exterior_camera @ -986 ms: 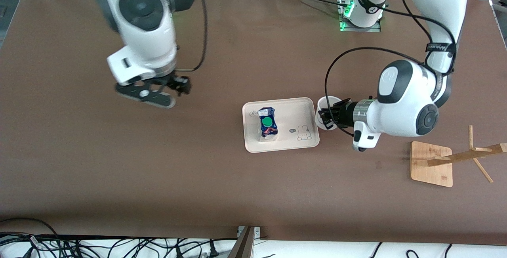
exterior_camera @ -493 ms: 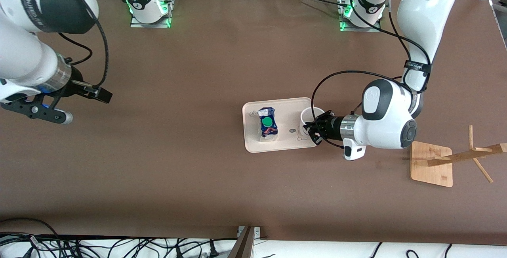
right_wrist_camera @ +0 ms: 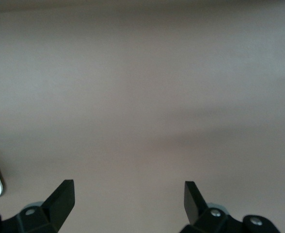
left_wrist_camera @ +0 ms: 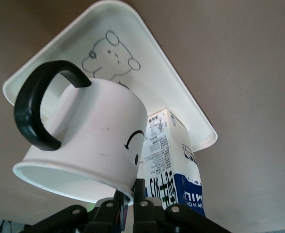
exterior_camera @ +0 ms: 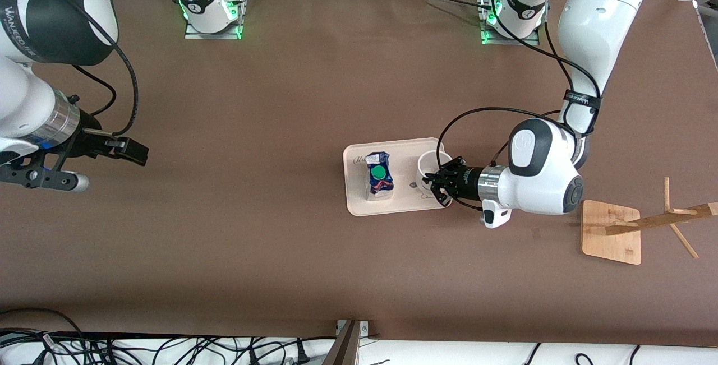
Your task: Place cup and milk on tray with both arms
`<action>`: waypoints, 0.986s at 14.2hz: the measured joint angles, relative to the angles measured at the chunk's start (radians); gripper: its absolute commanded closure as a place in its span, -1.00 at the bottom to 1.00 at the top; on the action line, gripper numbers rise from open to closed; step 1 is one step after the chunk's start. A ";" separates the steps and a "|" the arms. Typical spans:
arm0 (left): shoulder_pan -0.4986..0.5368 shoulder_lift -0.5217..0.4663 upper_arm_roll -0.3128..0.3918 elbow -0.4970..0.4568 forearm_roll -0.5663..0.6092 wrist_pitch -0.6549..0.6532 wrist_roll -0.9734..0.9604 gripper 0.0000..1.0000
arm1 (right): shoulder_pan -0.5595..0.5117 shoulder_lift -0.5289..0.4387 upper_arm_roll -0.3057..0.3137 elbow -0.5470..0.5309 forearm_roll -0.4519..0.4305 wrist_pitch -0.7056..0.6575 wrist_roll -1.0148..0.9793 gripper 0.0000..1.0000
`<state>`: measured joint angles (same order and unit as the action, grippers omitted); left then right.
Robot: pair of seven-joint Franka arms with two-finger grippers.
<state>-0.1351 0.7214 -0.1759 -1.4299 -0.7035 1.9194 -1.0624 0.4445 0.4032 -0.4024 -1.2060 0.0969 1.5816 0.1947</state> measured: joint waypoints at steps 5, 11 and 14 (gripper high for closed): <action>0.000 0.031 0.000 -0.001 -0.028 -0.001 0.000 1.00 | -0.004 -0.002 0.000 0.000 0.008 0.012 -0.075 -1.00; 0.000 0.076 0.000 -0.005 -0.032 -0.003 0.000 1.00 | -0.038 -0.004 -0.001 0.001 0.008 0.011 -0.111 -1.00; 0.000 0.089 0.000 -0.005 -0.032 -0.003 0.000 1.00 | -0.037 -0.005 0.001 0.003 0.008 0.008 -0.115 -1.00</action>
<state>-0.1353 0.8100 -0.1759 -1.4346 -0.7356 1.9162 -1.0624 0.4077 0.3982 -0.4013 -1.2026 0.1049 1.5894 0.0801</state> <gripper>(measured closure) 0.912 0.000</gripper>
